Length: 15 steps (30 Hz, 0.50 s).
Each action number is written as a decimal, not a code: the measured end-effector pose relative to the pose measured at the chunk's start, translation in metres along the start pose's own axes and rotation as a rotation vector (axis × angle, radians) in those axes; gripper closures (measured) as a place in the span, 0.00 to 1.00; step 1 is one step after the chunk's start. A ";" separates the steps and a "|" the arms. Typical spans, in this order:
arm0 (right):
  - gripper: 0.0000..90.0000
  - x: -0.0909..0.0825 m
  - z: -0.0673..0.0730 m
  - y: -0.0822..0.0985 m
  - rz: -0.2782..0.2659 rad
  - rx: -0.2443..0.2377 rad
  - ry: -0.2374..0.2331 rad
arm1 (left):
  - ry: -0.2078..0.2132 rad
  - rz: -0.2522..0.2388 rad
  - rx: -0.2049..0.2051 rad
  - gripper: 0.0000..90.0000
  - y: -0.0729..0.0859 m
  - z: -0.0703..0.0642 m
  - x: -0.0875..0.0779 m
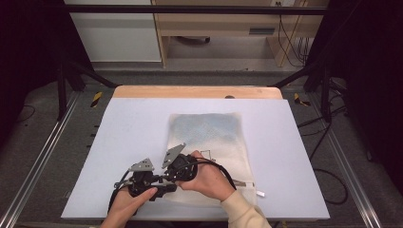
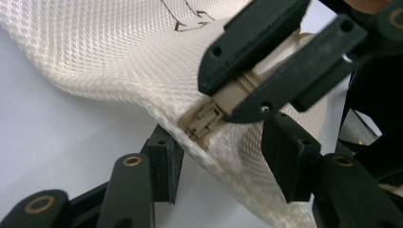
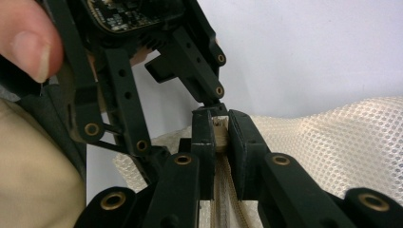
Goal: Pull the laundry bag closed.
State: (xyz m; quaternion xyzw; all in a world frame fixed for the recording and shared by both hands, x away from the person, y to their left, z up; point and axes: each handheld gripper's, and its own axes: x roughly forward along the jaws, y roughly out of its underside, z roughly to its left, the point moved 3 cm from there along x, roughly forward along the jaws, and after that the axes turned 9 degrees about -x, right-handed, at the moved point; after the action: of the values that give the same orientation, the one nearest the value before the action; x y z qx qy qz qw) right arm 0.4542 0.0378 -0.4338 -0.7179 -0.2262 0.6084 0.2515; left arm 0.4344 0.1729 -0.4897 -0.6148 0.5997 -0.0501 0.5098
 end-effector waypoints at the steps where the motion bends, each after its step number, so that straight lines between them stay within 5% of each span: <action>1: 0.91 0.000 0.000 0.000 0.002 0.000 0.000 | 0.002 0.002 0.000 0.55 0.000 0.000 0.001; 15: 0.91 0.000 0.000 0.001 0.014 -0.006 0.002 | 0.012 -0.005 -0.013 0.75 0.001 0.008 0.002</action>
State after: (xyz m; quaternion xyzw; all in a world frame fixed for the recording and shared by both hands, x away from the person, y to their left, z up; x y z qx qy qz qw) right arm 0.4540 0.0374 -0.4341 -0.7208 -0.2229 0.6088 0.2452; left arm 0.4398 0.1758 -0.4948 -0.6193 0.6017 -0.0512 0.5018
